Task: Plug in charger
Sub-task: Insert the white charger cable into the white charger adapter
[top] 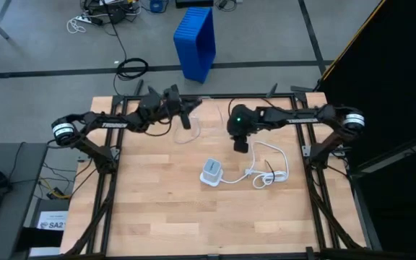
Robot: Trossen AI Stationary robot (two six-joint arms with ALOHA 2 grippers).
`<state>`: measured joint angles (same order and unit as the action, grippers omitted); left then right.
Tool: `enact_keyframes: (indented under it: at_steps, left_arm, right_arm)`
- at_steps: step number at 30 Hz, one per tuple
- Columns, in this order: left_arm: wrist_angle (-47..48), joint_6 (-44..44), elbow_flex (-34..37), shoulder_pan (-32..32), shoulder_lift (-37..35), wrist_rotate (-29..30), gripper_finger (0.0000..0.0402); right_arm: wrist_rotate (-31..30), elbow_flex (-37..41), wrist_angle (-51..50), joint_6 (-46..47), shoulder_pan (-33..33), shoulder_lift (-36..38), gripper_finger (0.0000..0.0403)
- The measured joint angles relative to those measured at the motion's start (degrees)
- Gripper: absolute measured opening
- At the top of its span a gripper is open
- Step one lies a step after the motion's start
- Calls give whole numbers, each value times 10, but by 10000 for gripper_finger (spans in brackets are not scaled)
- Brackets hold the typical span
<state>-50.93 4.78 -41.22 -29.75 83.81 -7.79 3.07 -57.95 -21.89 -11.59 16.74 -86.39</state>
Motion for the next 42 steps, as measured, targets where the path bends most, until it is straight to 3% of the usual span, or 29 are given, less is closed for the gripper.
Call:
enact_keyframes:
  at_steps: [7,13,17,21,24,28,31,38,42]
  left_arm:
    - [2,18,-33,4,0,24,1]
    - [3,62,-35,22,0,-75,1]
    - [2,72,-35,34,0,-133,1]
    - [2,72,-35,40,0,-162,1]
    - [3,61,-35,45,0,-164,1]
    - [2,48,-35,57,0,-164,1]
    - [2,34,-35,69,0,-165,1]
    - [-14,11,-35,106,26,-163,1]
    - [-70,11,-35,122,55,-161,1]
  right_arm:
    - [77,0,165,0,-15,21,109]
    - [27,0,259,10,-8,-7,109]
    - [-29,0,249,10,23,-3,109]
    - [-22,0,258,5,63,20,109]
    - [50,1,281,10,80,23,109]
    - [119,46,362,15,58,21,109]
    - [118,103,453,16,40,20,109]
    - [118,255,785,64,6,13,109]
    - [115,286,853,76,-7,11,109]
